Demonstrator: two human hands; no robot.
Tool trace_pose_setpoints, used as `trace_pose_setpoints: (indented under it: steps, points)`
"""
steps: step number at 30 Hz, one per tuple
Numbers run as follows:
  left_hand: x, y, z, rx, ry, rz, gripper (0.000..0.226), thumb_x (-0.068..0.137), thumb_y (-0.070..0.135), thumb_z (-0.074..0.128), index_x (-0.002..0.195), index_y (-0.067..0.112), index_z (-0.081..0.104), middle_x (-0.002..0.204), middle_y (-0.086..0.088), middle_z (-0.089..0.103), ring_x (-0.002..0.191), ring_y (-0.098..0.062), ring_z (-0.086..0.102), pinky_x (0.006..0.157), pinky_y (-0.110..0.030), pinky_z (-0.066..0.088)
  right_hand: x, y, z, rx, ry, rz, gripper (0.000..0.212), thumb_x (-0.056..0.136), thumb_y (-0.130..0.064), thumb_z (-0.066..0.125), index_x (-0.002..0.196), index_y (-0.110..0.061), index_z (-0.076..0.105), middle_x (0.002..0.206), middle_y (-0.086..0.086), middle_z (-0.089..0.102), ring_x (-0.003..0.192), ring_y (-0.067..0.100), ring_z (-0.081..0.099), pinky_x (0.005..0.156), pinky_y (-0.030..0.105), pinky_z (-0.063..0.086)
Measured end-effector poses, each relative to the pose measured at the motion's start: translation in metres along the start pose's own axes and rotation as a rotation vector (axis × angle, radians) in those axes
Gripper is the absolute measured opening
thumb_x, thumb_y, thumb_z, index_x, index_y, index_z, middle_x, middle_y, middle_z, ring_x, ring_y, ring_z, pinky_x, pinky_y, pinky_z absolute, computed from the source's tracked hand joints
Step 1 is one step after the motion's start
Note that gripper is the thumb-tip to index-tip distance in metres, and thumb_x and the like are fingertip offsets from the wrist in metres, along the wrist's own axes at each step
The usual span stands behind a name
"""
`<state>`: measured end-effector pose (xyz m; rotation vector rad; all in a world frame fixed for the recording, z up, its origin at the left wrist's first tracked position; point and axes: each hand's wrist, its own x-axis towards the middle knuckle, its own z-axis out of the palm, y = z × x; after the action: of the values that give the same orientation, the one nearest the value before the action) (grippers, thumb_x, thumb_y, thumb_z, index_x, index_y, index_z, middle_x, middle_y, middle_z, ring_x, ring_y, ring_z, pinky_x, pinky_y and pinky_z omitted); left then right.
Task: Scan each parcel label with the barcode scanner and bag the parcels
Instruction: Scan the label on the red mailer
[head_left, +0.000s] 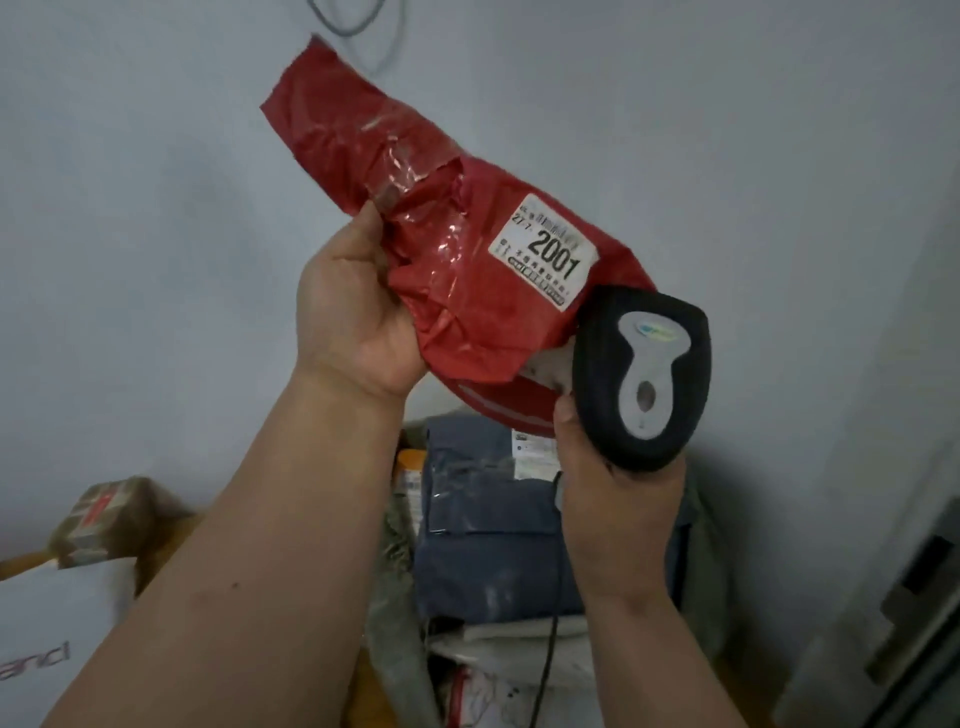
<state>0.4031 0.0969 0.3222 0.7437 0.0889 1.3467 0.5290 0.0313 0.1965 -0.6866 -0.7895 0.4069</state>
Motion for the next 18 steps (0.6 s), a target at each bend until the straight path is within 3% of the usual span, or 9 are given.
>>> trace_pose_setpoints:
  steps: [2,5,6,8,11,13,15,18]
  points:
    - [0.014,-0.017,-0.025,0.057,0.120,-0.065,0.033,0.101,0.026,0.048,0.121,0.005,0.065,0.122,-0.018,0.068,0.112,-0.034,0.067,0.093,-0.057,0.052,0.010,0.017,-0.016,-0.063,-0.018,0.017,0.059,0.076,-0.020,0.084,0.130,-0.020,0.059,0.117,-0.022,0.070,0.112,-0.003,0.064,0.090,0.013,0.052]
    - [0.027,-0.042,-0.087,0.316,0.551,-0.142,0.044,0.089,0.027,0.066,0.131,0.013,0.063,0.121,-0.014,0.070,0.101,-0.031,0.071,0.070,-0.052,0.060,0.016,0.051,-0.040,-0.185,-0.091,0.154,0.054,0.077,-0.014,0.083,0.126,-0.022,0.063,0.112,-0.023,0.070,0.105,-0.009,0.064,0.086,0.008,0.051]
    - [0.027,-0.050,-0.111,0.394,0.712,-0.150,0.040,0.093,0.027,0.064,0.130,0.012,0.063,0.120,-0.013,0.070,0.098,-0.032,0.070,0.069,-0.050,0.059,0.015,0.062,-0.047,-0.246,-0.132,0.212,0.051,0.078,-0.013,0.083,0.124,-0.023,0.063,0.108,-0.025,0.069,0.101,-0.015,0.062,0.082,0.003,0.049]
    - [0.021,-0.066,-0.156,0.533,0.930,-0.183,0.032,0.099,0.026,0.058,0.124,0.005,0.062,0.124,-0.016,0.067,0.103,-0.034,0.066,0.086,-0.055,0.055,0.012,0.082,-0.057,-0.391,-0.247,0.314,0.047,0.078,-0.017,0.084,0.113,-0.038,0.060,0.099,-0.031,0.065,0.093,-0.024,0.058,0.074,-0.002,0.044]
    - [0.001,-0.085,-0.204,0.783,1.038,-0.220,0.019,0.098,0.016,0.056,0.112,0.006,0.063,0.120,-0.021,0.066,0.103,-0.036,0.065,0.098,-0.054,0.050,0.006,0.102,-0.062,-0.493,-0.442,0.479,0.035,0.078,-0.029,0.082,0.098,-0.045,0.059,0.087,-0.028,0.069,0.087,-0.020,0.060,0.065,0.002,0.046]
    - [-0.012,-0.091,-0.224,0.972,1.078,-0.176,0.033,0.095,0.008,0.055,0.128,0.010,0.055,0.121,-0.021,0.064,0.113,-0.041,0.061,0.100,-0.050,0.048,0.006,0.108,-0.061,-0.484,-0.498,0.566,0.034,0.077,-0.033,0.081,0.105,-0.039,0.063,0.086,-0.029,0.070,0.085,-0.015,0.063,0.061,0.004,0.047]
    - [-0.025,-0.091,-0.232,1.211,1.115,-0.120,0.055,0.095,0.008,0.053,0.148,0.018,0.039,0.133,-0.018,0.058,0.122,-0.041,0.054,0.104,-0.048,0.043,0.009,0.111,-0.059,-0.499,-0.463,0.559,0.034,0.077,-0.032,0.081,0.108,-0.033,0.066,0.085,-0.024,0.072,0.084,-0.011,0.065,0.059,0.003,0.046]
    - [-0.030,-0.083,-0.227,1.260,1.078,0.036,0.041,0.101,0.017,0.041,0.139,0.023,0.054,0.136,-0.010,0.059,0.119,-0.032,0.056,0.105,-0.045,0.043,0.017,0.106,-0.054,-0.474,-0.387,0.466,0.031,0.077,-0.027,0.082,0.095,-0.042,0.063,0.086,-0.035,0.068,0.085,-0.013,0.064,0.060,0.002,0.045]
